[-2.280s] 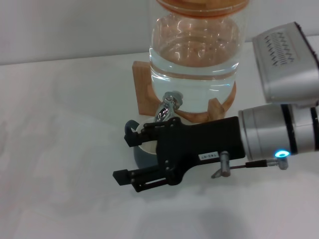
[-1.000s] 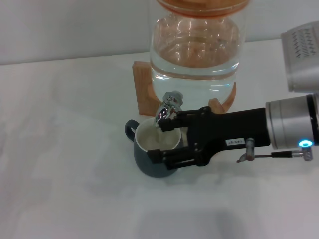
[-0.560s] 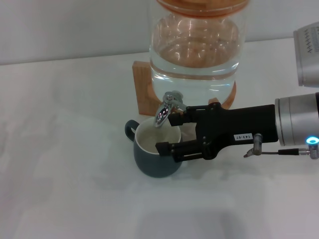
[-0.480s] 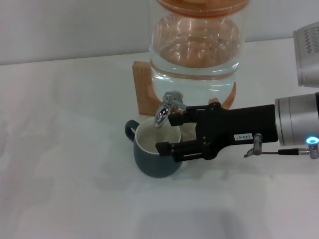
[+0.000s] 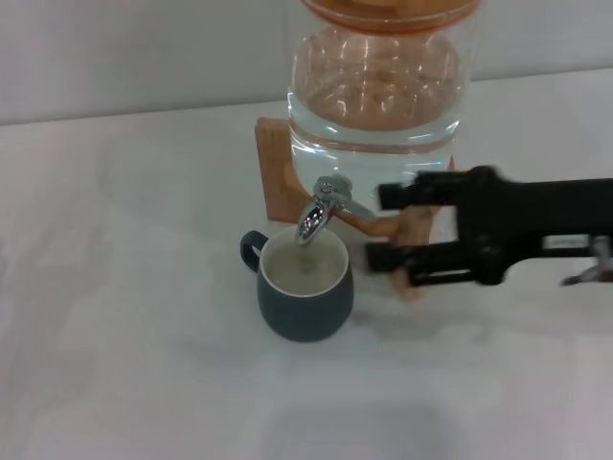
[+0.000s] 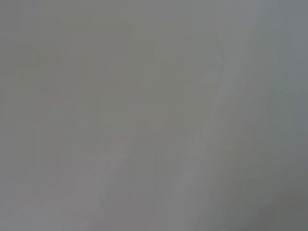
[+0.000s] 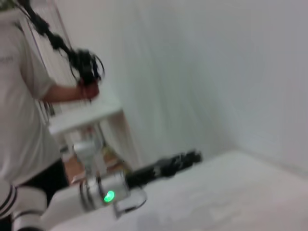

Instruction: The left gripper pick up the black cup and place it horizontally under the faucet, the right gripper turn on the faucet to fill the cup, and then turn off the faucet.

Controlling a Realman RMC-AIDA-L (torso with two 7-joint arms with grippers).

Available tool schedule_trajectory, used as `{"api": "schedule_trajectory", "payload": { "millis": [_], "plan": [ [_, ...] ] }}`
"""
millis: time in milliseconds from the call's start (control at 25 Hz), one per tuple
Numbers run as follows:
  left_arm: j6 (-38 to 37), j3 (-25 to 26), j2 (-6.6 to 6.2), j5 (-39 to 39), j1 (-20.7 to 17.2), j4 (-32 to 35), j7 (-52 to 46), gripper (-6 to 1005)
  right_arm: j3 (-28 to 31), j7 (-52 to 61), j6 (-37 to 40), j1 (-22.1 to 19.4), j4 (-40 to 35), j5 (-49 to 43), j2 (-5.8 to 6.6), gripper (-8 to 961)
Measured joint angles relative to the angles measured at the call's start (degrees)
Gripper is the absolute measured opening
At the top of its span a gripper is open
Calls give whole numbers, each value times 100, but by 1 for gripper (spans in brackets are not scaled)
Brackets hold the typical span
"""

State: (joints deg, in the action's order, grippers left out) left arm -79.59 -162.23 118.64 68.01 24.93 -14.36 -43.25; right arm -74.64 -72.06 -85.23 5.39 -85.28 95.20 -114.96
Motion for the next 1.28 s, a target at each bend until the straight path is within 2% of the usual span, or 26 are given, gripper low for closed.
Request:
{"api": "schedule_trajectory", "payload": {
  "millis": [160, 200, 240, 280, 480, 640, 680, 720, 1000, 1280],
  "plan": [
    [-22, -15, -61, 54, -10, -7, -44, 554, 777, -990, -219, -139, 746, 518, -1, 795],
    [-23, -22, -71, 63, -12, -7, -47, 554, 978, -1263, -221, -129, 1090, 664, 0, 795],
    [-23, -11, -84, 68, -13, -7, -49, 554, 1356, -1852, -224, -37, 1921, 968, -3, 795],
    [-23, -11, -84, 68, -13, -7, -49, 554, 1356, -1852, -224, -37, 1921, 968, -3, 795],
    [4, 5, -93, 180, -3, -6, -39, 554, 2122, -3543, -235, 389, 4025, 1483, -6, 795],
    [11, -6, -94, 309, 19, -4, -17, 554, 2349, -4889, -185, 493, 5160, 2001, -10, 795],
    [11, -8, -95, 376, 25, -4, -14, 554, 2375, -5555, -180, 504, 5656, 2370, -16, 795],
    [11, -11, -95, 409, 24, -4, -13, 554, 2375, -5555, -180, 504, 5656, 2370, -16, 795],
    [27, -26, -96, 636, 20, -4, 0, 554, 2395, -7274, -204, 511, 6934, 3424, -18, 795],
    [39, -55, -95, 572, 56, -5, 59, 554, 2411, -7984, -185, 544, 7531, 4048, -23, 795]
  ]
}}
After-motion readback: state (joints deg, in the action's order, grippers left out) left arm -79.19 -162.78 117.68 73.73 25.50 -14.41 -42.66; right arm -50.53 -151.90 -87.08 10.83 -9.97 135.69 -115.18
